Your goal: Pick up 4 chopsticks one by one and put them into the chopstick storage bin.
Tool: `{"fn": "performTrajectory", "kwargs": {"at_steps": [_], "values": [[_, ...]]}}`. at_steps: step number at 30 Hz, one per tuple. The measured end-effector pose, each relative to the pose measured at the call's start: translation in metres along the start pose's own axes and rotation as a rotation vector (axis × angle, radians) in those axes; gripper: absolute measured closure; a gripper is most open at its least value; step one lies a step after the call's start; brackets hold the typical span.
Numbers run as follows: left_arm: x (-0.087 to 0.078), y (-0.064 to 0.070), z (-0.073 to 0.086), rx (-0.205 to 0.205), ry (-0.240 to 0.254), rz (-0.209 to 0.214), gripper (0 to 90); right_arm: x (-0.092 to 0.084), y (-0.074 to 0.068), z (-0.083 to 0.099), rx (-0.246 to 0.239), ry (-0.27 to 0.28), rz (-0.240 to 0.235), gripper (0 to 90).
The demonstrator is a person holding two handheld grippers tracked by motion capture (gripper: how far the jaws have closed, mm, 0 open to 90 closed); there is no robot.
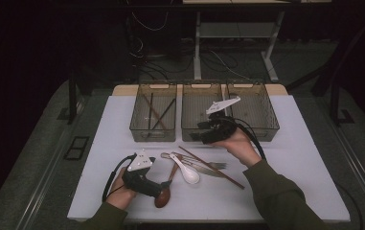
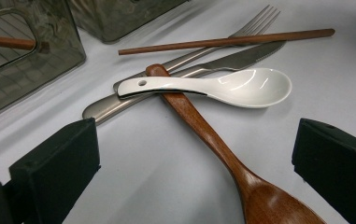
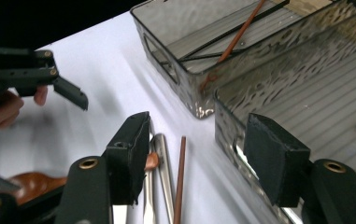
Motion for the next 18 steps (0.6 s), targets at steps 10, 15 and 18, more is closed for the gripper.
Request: {"fn": "performTrajectory", "kwargs": {"at_steps": [10, 15, 18], "values": [[0.000, -0.001, 0.001, 0.008, -0.008, -0.003, 0.0, -0.023, -0.005, 0.023, -0.008, -0.002, -0.013, 41.6], [0.000, -0.001, 0.001, 0.002, -0.008, -0.005, 0.0, -0.035, -0.007, 0.035, -0.015, -0.009, -0.015, 41.9], [0.000, -0.001, 0.001, 0.006, -0.008, -0.005, 0.0, -0.043, -0.008, 0.044, -0.019, -0.014, -0.016, 43.1]]}}
Point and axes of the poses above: each handheld gripper's, and its own axes: x roughly forward along the jaws, z roughly out of its underside, y roughly to its right, the point moved 4 cm from there along x, roughly forward along the jaws, and after that the axes turned 7 degrees about y, right-handed, at the moved point
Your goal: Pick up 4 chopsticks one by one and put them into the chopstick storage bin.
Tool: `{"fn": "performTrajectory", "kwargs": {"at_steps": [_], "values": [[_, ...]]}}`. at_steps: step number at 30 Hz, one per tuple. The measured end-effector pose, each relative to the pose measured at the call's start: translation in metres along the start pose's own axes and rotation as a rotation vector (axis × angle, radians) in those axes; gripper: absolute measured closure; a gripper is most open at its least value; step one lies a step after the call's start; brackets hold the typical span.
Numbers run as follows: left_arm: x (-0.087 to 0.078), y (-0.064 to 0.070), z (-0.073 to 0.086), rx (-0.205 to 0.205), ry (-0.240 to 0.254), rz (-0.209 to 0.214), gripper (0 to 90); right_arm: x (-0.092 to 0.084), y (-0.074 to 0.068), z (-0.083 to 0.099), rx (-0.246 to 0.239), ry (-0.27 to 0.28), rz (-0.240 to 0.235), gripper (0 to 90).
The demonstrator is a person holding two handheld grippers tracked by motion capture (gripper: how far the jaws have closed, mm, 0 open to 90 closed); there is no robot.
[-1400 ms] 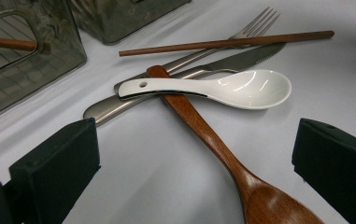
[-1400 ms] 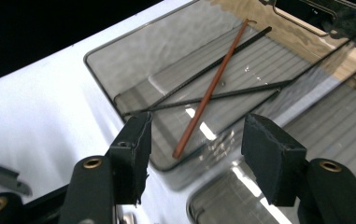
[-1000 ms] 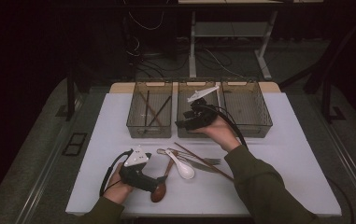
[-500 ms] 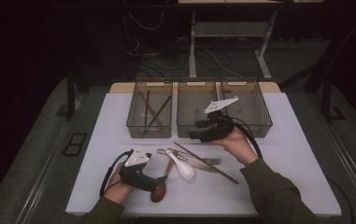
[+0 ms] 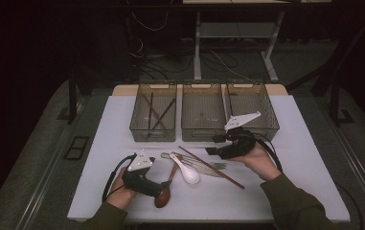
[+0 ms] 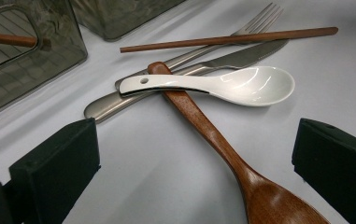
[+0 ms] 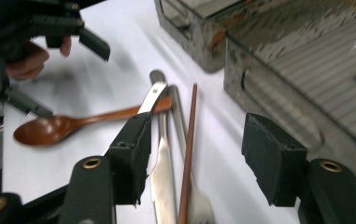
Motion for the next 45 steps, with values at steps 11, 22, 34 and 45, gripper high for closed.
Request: {"fn": "performTrajectory", "kwargs": {"at_steps": [11, 22, 34, 45], "values": [[0.000, 0.000, 0.000, 0.006, -0.001, 0.002, 0.0, -0.029, -0.002, 0.034, 0.013, -0.055, 0.030, 52.2], [0.000, 0.001, 0.000, 0.001, -0.001, 0.005, 0.0, -0.039, -0.013, 0.060, 0.002, -0.103, 0.024, 61.5], [-0.001, 0.001, 0.000, 0.003, -0.001, 0.001, 0.0, -0.026, -0.013, 0.079, 0.000, -0.190, 0.024, 69.1], [0.000, 0.001, 0.000, 0.001, 0.000, 0.000, 0.0, -0.011, -0.013, 0.086, -0.033, -0.238, 0.036, 72.4]]}}
Point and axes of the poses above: each handheld gripper's, and its own axes: x roughly forward along the jaws, z roughly out of its underside, y roughly to its right, the point moved 4 cm from there along x, roughly forward along the jaws, and after that the axes turned 7 degrees about y, right-handed, at the moved point
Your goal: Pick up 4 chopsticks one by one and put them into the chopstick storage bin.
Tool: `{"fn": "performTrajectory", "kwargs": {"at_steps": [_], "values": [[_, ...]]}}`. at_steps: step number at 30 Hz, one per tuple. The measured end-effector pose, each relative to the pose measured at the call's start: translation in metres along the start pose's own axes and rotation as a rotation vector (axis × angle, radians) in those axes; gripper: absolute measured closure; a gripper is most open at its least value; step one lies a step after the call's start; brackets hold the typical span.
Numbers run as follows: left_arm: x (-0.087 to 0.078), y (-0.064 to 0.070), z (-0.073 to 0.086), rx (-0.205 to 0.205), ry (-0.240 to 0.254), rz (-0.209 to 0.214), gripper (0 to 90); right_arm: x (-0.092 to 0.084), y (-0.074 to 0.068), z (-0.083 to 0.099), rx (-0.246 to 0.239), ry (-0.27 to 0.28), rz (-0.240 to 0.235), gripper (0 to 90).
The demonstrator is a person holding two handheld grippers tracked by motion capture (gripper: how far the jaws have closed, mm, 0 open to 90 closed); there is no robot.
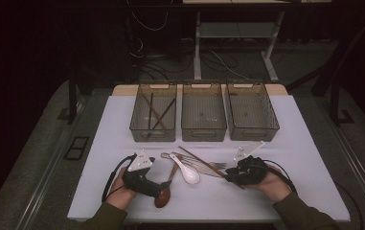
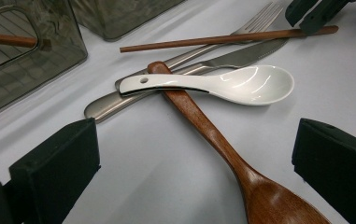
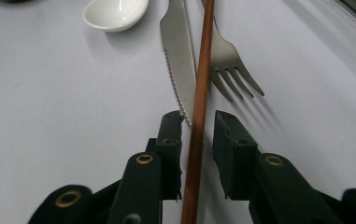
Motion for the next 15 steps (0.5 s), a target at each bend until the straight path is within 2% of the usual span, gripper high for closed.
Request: {"fn": "performTrajectory", "kwargs": {"at_steps": [15], "values": [[0.0006, 0.0001, 0.0003, 0.000, -0.007, 0.001, 0.0, 0.0075, -0.0018, 0.0007, -0.024, -0.017, 0.013, 76.6]]}}
Point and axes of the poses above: each handheld gripper's, and its own axes: x roughly forward along the jaws, z roughly out of its underside, y roughly to its right, the point moved 4 cm from there along x, roughly forward along the jaws, and after that the axes turned 7 degrees about y, right-handed, at the moved point
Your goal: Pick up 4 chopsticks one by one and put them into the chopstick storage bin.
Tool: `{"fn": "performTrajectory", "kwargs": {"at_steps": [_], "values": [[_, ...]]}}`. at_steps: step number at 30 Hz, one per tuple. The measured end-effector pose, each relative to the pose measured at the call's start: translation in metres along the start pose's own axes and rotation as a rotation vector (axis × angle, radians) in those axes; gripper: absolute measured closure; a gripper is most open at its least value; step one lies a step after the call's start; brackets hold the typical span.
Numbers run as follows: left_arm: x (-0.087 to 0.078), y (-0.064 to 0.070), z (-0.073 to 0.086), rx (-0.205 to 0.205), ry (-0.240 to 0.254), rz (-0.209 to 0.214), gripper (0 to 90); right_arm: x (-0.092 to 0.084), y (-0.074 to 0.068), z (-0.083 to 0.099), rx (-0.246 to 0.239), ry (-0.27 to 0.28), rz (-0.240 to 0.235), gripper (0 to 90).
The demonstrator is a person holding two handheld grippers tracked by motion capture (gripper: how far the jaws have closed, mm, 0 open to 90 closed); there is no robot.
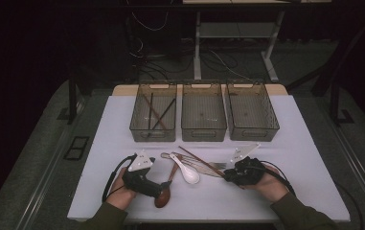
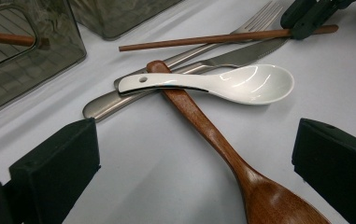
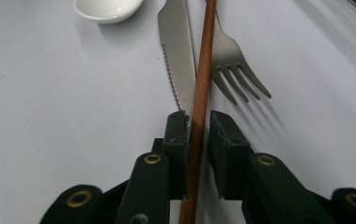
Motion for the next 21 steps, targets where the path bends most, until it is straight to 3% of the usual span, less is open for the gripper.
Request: {"fn": "performTrajectory", "kwargs": {"at_steps": [21], "values": [[-0.0002, 0.0000, -0.0001, -0.001, 0.001, -0.001, 0.0, -0.0002, 0.0006, 0.0004, -0.008, -0.002, 0.010, 82.2]]}}
Point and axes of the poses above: each handheld gripper's, and its own axes: x roughly forward along the jaws, z roughly out of its underside, y roughly to its right, the point moved 4 cm from there along x, roughly forward along the jaws, and after that the axes turned 7 degrees about y, right-handed, at the moved point
